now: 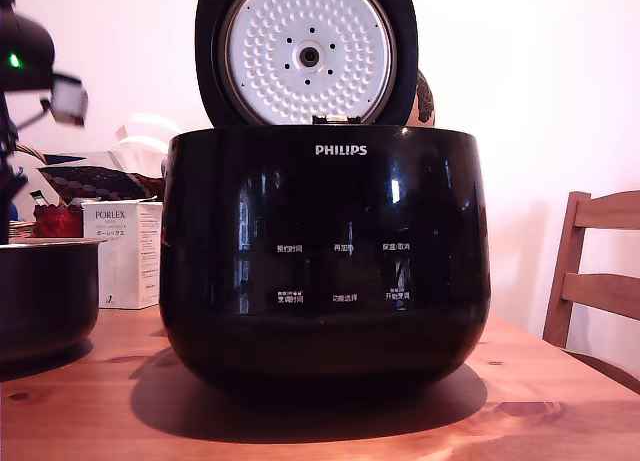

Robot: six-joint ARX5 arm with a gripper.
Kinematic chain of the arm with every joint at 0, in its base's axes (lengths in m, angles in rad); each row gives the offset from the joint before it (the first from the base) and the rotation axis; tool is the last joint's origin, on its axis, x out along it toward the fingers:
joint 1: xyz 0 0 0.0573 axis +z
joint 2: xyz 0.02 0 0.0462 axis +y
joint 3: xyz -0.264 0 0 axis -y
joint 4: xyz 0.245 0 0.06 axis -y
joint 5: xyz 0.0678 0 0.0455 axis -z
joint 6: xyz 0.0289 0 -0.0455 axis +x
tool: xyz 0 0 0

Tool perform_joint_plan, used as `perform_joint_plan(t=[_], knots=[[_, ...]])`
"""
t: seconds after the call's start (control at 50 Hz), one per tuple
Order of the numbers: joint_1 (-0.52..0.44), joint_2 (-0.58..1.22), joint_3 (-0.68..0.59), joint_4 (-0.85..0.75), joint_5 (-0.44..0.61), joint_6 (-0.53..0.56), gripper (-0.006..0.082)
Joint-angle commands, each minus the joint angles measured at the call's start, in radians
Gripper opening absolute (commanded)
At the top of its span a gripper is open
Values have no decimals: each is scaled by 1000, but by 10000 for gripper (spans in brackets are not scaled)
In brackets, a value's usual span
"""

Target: Pick up the metallic pot next to the rice cooker

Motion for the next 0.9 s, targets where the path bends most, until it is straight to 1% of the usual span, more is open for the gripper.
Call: perform_joint_plan(t=[0.0,0.24,0.32,0.38,0.64,0.8,0.86,0.88], knots=[[7,28,2,10,6,8,611],[8,89,2,14,6,7,608],[8,98,2,16,7,-3,573],[8,104,2,15,6,-13,521],[8,107,2,2,11,-41,213],[8,107,2,-38,42,-53,37],[8,107,2,-56,50,-53,-20],[8,107,2,-61,51,-53,-26]])
